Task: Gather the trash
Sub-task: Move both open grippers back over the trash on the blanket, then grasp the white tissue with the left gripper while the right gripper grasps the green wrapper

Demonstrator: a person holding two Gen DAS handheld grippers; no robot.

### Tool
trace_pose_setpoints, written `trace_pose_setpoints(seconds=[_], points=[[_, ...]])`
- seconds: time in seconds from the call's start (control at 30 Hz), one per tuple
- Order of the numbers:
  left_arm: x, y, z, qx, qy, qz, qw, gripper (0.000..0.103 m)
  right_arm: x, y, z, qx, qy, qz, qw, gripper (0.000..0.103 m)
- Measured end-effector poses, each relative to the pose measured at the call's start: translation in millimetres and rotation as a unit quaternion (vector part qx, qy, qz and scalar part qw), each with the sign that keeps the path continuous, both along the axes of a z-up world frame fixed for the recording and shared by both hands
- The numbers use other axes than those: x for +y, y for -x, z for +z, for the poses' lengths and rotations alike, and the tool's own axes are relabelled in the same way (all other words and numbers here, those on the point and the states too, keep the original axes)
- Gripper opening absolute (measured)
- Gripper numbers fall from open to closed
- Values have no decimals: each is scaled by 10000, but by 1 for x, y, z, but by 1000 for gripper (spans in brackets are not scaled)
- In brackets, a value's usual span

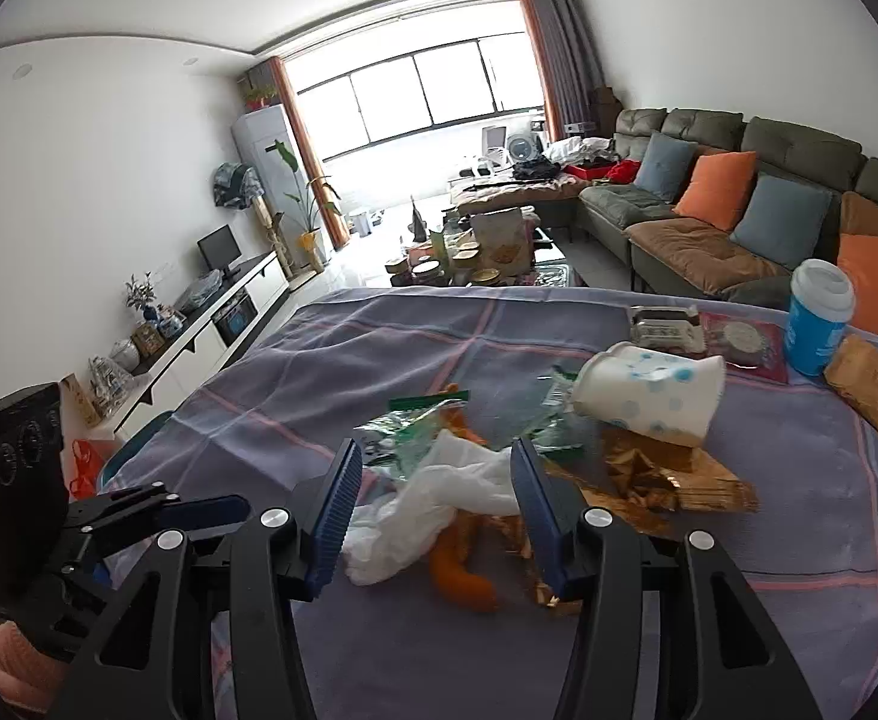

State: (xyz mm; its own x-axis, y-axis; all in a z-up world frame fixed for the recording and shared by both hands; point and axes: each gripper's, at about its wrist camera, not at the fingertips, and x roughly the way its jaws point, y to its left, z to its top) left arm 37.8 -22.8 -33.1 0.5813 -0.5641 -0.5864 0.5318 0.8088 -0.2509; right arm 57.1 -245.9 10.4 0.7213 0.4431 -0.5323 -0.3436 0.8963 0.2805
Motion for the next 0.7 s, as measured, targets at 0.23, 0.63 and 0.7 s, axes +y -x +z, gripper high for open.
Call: trace_pose_setpoints(seconds=[0.23,0.63,0.7], points=[[-33,-20,-6,200,-341,-148,9991,69,-17,-2,-6,49,-116,-77,9999,52],[-47,-47,-23,828,-469,-238,9952,15,-23,-10,-16,199,-336,-44,9992,52],[-42,-46,-22,849,-379,-244,9954,11,-22,-12,-16,205,-350,-12,9992,52]])
